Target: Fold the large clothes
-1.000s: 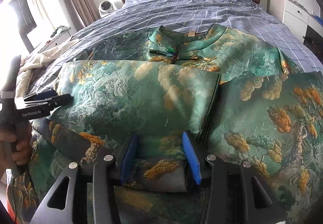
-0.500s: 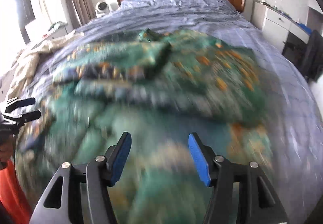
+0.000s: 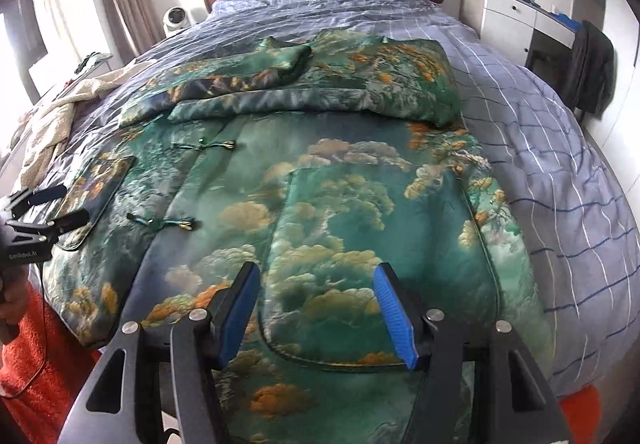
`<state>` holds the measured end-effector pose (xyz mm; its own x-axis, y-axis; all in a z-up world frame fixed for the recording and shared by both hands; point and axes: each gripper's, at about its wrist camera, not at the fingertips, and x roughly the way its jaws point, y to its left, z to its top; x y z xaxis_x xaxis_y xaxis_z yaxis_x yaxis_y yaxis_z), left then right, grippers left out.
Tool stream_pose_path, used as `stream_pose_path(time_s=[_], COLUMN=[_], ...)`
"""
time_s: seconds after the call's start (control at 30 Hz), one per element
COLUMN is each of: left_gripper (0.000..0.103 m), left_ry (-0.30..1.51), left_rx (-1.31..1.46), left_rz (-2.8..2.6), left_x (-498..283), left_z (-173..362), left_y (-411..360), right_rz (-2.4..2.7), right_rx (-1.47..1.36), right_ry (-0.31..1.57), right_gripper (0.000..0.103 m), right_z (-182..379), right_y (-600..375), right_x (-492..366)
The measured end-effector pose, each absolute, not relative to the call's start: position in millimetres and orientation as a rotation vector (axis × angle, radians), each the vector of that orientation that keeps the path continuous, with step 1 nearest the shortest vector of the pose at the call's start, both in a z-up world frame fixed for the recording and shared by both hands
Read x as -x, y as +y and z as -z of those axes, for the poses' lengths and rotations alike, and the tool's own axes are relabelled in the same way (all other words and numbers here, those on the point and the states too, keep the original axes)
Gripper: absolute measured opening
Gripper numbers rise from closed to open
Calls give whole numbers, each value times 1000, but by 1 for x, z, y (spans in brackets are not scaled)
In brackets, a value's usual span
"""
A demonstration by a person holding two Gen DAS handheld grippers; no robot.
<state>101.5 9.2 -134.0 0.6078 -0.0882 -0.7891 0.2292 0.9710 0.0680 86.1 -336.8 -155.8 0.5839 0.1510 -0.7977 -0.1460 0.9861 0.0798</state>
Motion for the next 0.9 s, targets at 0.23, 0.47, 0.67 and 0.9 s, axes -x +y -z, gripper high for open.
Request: stream_pose_path(time_s=[0.23, 0.47, 0.67, 0.9], left_gripper=[95, 98, 98, 98], left_ry=[910, 966, 1129, 1162], left_rx=[-121, -51, 182, 212], left_rz=[119, 20, 205, 338], left_x=[-91, -96, -113, -108], left_z=[115, 116, 166, 182], left_y=[35, 121, 166, 129], right_rz=[-170, -163, -112, -329], right_rx=[8, 27, -59, -315], right_ry=[907, 899, 1050, 1134], right_gripper=[71, 73, 75, 76], right_z=[146, 127, 144, 184], right_y=[-329, -370, -470, -492], right_x=[-86, -74, -79, -92])
